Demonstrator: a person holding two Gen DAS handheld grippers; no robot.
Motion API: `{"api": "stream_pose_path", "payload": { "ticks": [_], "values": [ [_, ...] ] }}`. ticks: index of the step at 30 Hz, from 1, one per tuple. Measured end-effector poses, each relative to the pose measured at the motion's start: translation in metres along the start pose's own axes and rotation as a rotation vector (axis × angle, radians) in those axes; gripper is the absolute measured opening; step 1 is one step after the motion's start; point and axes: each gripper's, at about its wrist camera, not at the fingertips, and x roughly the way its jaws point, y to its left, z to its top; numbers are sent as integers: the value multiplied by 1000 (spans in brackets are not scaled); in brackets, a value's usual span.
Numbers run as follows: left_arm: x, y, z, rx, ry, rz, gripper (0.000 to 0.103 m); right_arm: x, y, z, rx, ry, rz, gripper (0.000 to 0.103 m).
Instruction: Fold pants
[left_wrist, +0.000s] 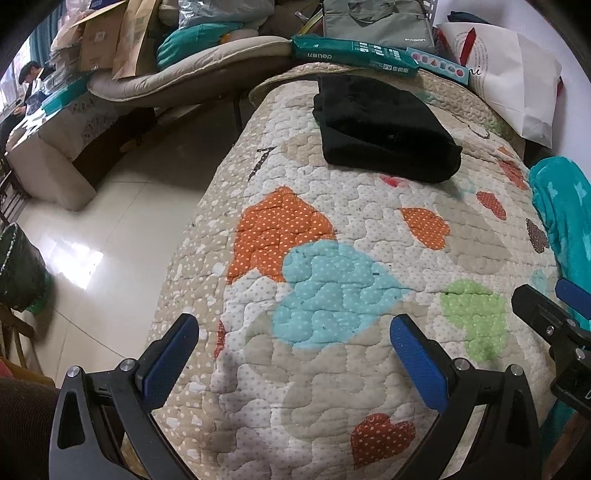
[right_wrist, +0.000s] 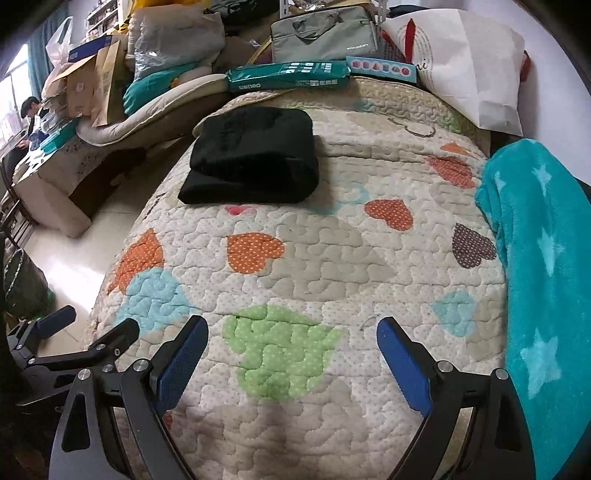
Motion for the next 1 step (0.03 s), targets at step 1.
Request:
{"api": "stream_pose_path", "payload": {
  "ticks": [1],
  "values": [
    [0,0,0,4,-3,4,103,0,0,-1,2,1,-4,95]
  ]
}}
